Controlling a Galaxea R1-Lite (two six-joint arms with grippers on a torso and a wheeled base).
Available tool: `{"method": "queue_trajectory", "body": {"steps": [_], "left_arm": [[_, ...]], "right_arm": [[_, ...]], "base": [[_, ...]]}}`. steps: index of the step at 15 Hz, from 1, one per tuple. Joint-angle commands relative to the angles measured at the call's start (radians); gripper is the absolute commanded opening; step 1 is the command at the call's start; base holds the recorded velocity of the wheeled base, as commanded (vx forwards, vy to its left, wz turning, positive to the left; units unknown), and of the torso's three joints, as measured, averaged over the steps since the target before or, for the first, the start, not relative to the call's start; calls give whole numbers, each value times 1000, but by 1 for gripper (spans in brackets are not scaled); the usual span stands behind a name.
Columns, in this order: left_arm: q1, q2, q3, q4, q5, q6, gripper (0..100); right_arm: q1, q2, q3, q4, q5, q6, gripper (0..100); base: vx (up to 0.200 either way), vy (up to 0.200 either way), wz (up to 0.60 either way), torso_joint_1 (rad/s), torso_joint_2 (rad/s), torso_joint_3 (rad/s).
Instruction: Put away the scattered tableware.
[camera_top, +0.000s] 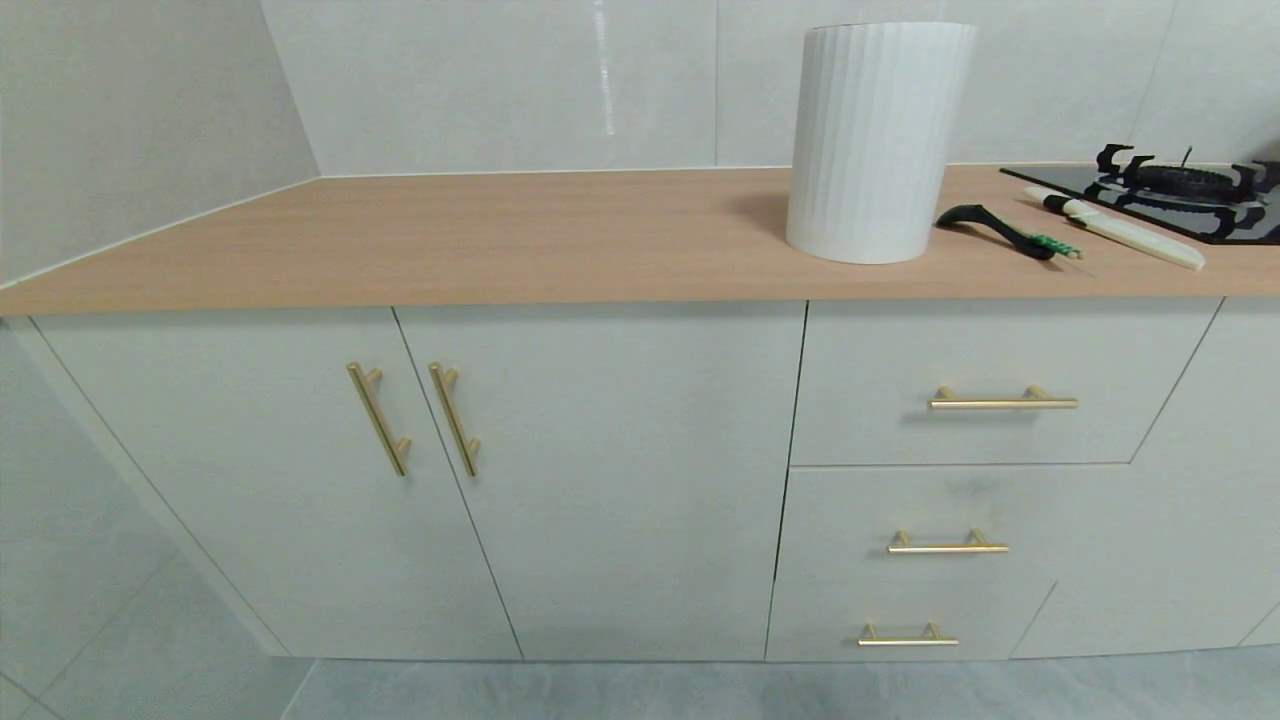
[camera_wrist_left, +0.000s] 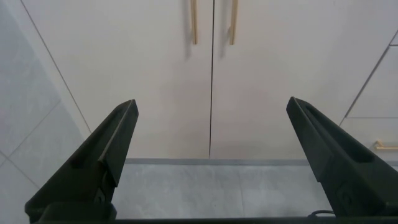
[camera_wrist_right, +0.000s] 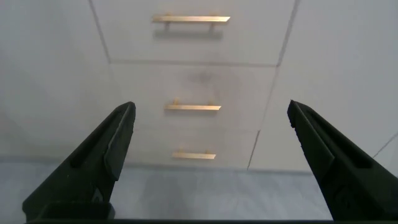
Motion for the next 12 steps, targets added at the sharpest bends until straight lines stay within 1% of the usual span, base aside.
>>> {"method": "queue_trajectory", "body": {"steps": [1,3,6,7,8,10,11,12], "left_arm": [[0,1,1,0,0,0,100],[0,1,1,0,0,0,100],[0,1,1,0,0,0,100],[0,1,-1,0,0,0,100],[0,1,1,0,0,0,100],[0,1,1,0,0,0,100],[0,1,1,0,0,0,100],[0,1,1,0,0,0,100]], "right_arm": [[12,600,-146,-14,66,3,100],[24,887,-186,-106,66,3,100],[55,1242,-225,-325,47,2,100],[55,1282,-230,-357,43,2,100],[64,1410,-245,-449,38,3,100],[89,1531,-284,-471,6,3,100],[96,1603,-294,-497,-41,3,100],[95,1631,-293,-537,-40,5,100]], "base": [[0,0,0,0,0,0],[0,0,0,0,0,0],[0,0,0,0,0,0],[0,0,0,0,0,0],[0,0,0,0,0,0],[0,0,0,0,0,0],[0,0,0,0,0,0],[0,0,0,0,0,0]]}}
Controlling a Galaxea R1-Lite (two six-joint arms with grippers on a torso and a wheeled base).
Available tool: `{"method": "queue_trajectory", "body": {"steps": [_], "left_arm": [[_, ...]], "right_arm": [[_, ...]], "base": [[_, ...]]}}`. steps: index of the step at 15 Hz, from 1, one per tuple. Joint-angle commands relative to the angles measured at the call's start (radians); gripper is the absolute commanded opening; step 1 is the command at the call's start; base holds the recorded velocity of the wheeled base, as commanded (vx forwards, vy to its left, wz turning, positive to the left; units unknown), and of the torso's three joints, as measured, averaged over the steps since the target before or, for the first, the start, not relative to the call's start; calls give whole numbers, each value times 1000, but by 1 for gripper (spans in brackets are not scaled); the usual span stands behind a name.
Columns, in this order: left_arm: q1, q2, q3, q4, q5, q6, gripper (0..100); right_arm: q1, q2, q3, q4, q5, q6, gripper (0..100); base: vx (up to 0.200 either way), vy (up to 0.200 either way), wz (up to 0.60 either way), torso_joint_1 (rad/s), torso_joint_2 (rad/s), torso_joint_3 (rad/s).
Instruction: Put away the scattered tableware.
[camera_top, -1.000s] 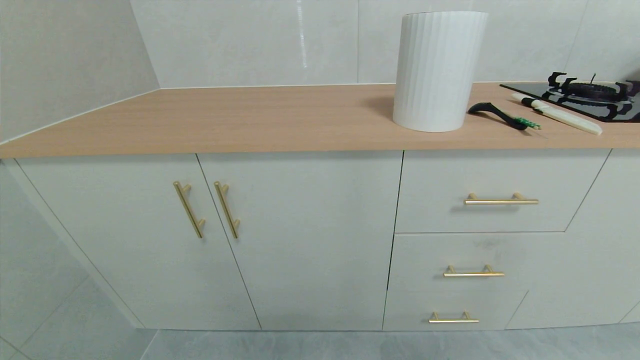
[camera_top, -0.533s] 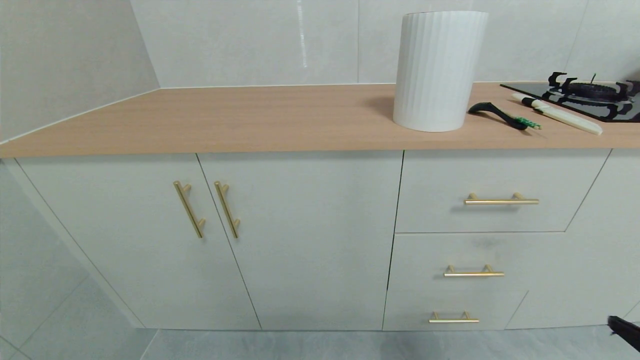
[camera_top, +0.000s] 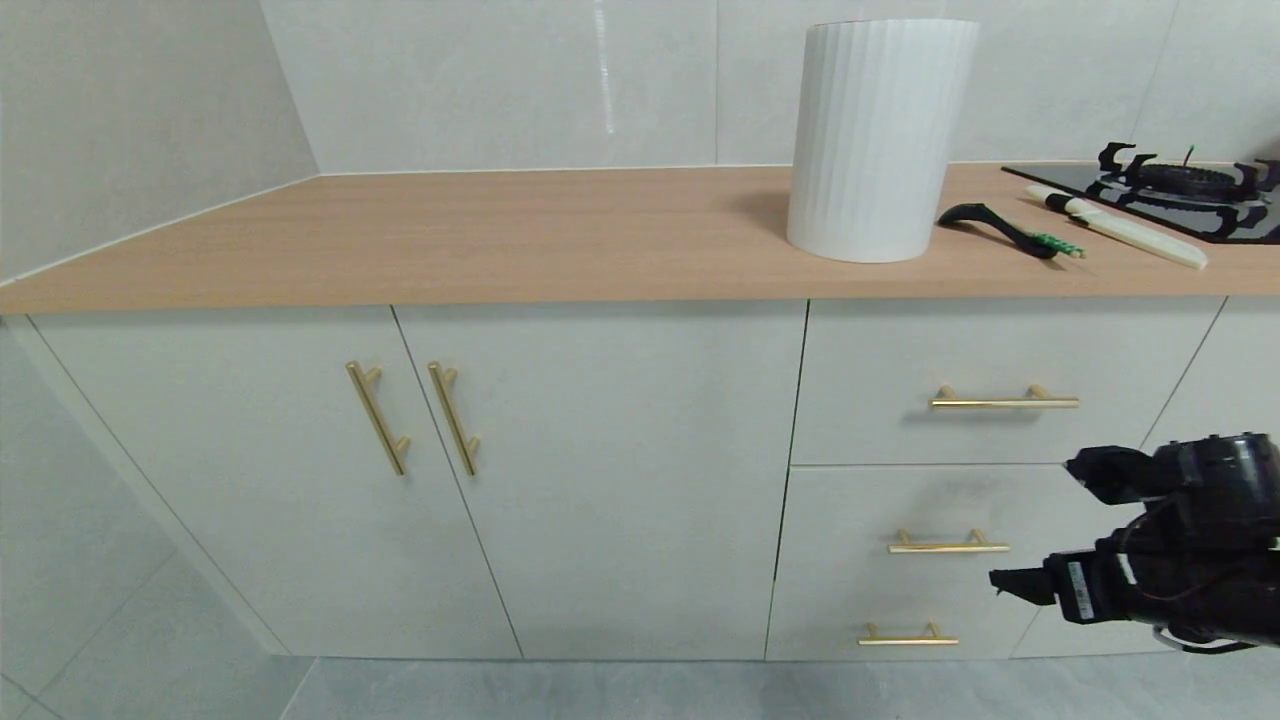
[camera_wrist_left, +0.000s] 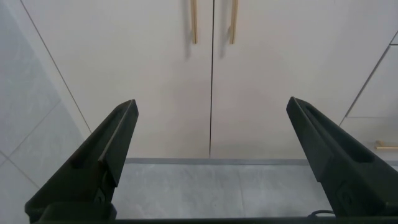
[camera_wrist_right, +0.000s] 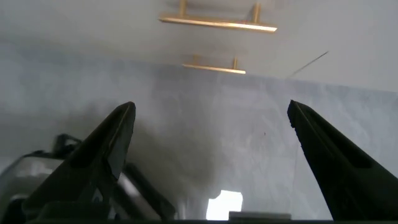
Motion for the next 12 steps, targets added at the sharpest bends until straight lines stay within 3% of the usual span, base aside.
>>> {"method": "queue_trajectory", "body": {"steps": [1,7,12], "left_arm": [[0,1,0,0,2,-2,100],[0,1,0,0,0,-2,100],[0,1,-1,0,2,-2,100]], "right_arm": [[22,261,-36,-114,-35,2,100],[-6,424,-27,-453,-44,19,100],[-9,571,-37,-711,-113,22,100]], "base": [[0,0,0,0,0,0],[0,0,0,0,0,0],[0,0,0,0,0,0]]}}
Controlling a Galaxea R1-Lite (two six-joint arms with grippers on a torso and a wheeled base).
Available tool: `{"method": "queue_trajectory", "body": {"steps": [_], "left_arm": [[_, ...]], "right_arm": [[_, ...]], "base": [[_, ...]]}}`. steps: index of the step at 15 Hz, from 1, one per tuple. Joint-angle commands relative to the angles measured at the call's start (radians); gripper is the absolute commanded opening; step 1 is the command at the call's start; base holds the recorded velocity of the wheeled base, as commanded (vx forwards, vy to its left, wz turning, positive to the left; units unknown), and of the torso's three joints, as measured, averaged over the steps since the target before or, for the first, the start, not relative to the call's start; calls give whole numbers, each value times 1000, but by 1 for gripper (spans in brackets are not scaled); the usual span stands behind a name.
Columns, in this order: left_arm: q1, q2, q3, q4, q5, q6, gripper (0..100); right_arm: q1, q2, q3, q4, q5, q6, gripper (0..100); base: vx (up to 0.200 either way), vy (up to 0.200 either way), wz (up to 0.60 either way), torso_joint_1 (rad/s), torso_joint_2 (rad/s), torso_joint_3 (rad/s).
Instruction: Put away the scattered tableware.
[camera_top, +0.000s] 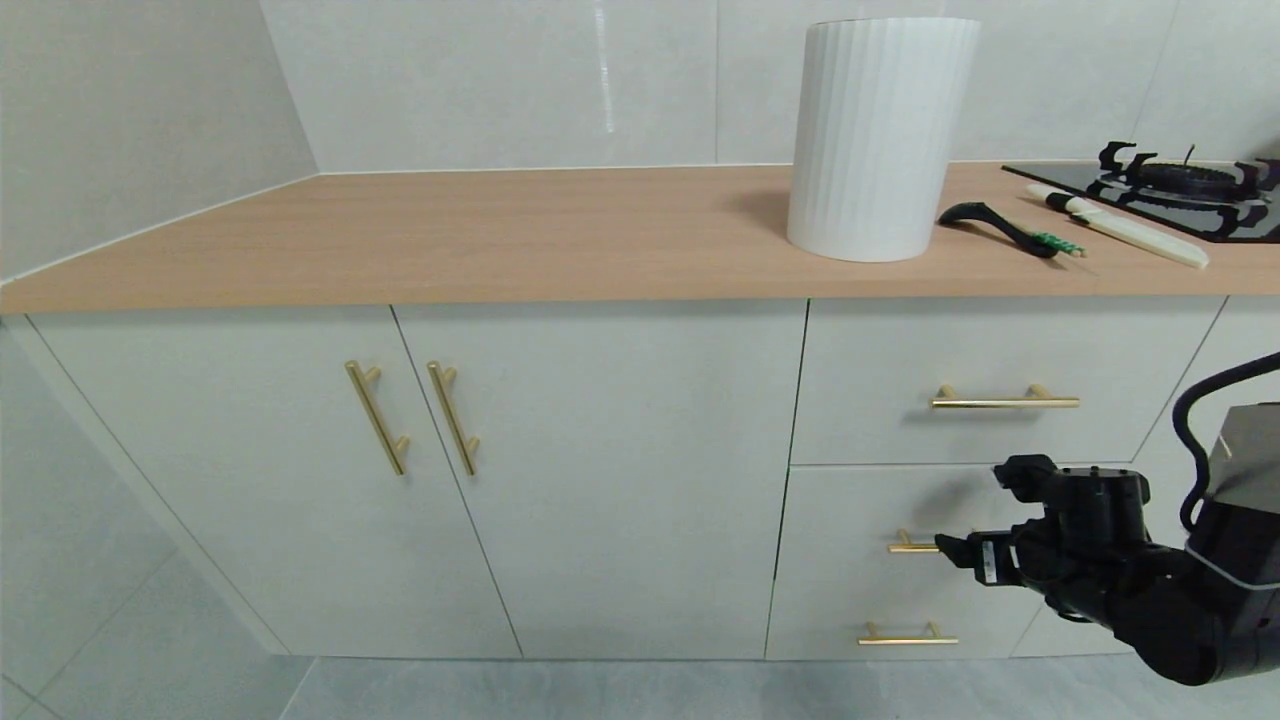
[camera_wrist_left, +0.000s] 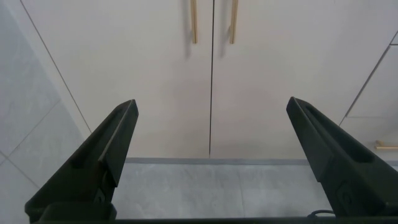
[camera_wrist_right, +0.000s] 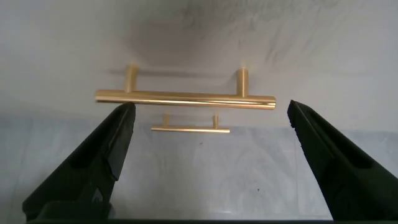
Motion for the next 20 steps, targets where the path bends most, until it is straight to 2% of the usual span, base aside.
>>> {"method": "queue_trajectory", "body": {"steps": [1,11,20], "left_arm": [[0,1,0,0,0,0,100],[0,1,0,0,0,0,100],[0,1,0,0,0,0,100]], "right_arm": [[-2,77,-11,-37,-4,1,100],[-5,183,-74,-151,-42,47,100],[-18,191,-43,-152,-42,21,100]], "base": [[0,0,0,0,0,0],[0,0,0,0,0,0],[0,0,0,0,0,0]]}}
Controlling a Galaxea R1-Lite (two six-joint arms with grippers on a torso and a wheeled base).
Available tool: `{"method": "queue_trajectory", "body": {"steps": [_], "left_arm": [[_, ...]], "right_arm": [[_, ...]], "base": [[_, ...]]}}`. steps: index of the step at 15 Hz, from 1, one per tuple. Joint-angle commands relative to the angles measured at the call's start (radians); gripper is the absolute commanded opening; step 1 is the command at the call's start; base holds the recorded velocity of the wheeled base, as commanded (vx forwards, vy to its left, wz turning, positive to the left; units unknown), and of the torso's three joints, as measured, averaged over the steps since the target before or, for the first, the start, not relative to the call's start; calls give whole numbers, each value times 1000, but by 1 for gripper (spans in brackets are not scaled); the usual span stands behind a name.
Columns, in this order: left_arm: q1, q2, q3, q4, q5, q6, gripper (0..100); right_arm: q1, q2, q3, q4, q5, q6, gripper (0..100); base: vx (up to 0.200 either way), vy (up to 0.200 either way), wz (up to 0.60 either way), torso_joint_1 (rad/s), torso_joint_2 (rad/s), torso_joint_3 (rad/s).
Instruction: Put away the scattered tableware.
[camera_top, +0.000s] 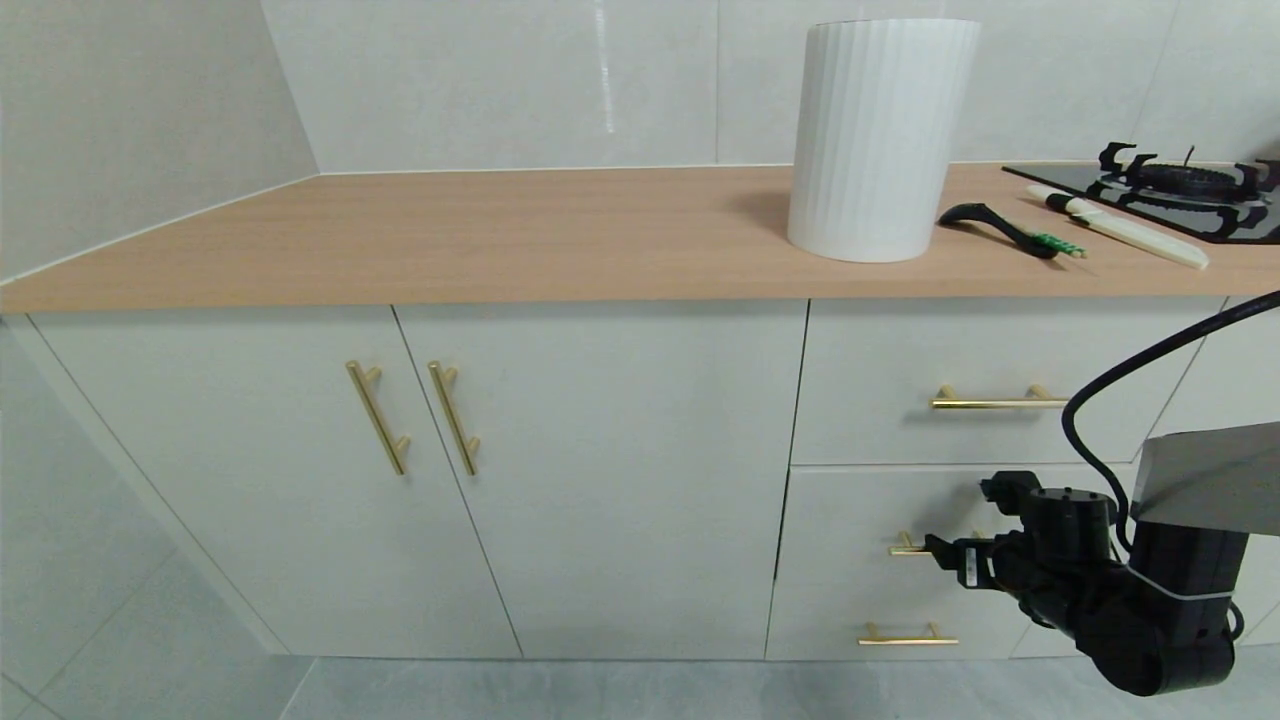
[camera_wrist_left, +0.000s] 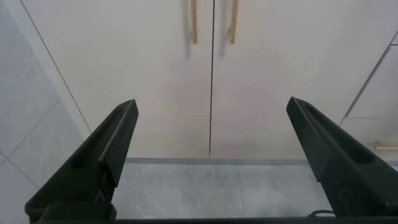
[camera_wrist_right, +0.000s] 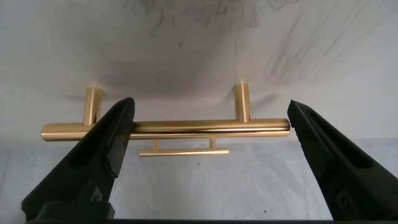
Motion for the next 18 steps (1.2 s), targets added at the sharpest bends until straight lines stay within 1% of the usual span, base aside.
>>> {"method": "queue_trajectory", "body": {"steps": [1,5,7,8,9,11,12,13,14,16,17,18], "left_arm": [[0,1,0,0,0,0,100],[0,1,0,0,0,0,100],[0,1,0,0,0,0,100],[0,1,0,0,0,0,100],[0,1,0,0,0,0,100],[0,1,0,0,0,0,100],[0,1,0,0,0,0,100],[0,1,-1,0,0,0,100],[0,1,-1,0,0,0,100],[0,1,0,0,0,0,100],[0,1,-1,0,0,0,100],[0,1,0,0,0,0,100]], "right_arm": [[-1,-2,16,7,-1,-9,100],[1,-42,85,-4,-1,-15,100],[1,-109,178,-39,0,-15,100],[1,-126,198,-47,2,-15,100],[2,-243,276,-59,10,-17,100],[11,-416,312,-35,11,-30,100],[18,-454,312,-16,11,-43,100],[38,-629,292,139,13,-49,100],[48,-731,244,275,13,-49,100],[48,-855,149,499,56,-44,100],[48,-881,92,590,76,-30,100],[50,-876,48,643,77,-9,100]], "base": [[0,0,0,0,0,0],[0,0,0,0,0,0],[0,0,0,0,0,0],[0,0,0,0,0,0],[0,0,0,0,0,0],[0,0,0,0,0,0],[0,0,0,0,0,0],[0,0,0,0,0,0],[0,0,0,0,0,0],[0,0,0,0,0,0],[0,0,0,0,0,0],[0,0,0,0,0,0]]}}
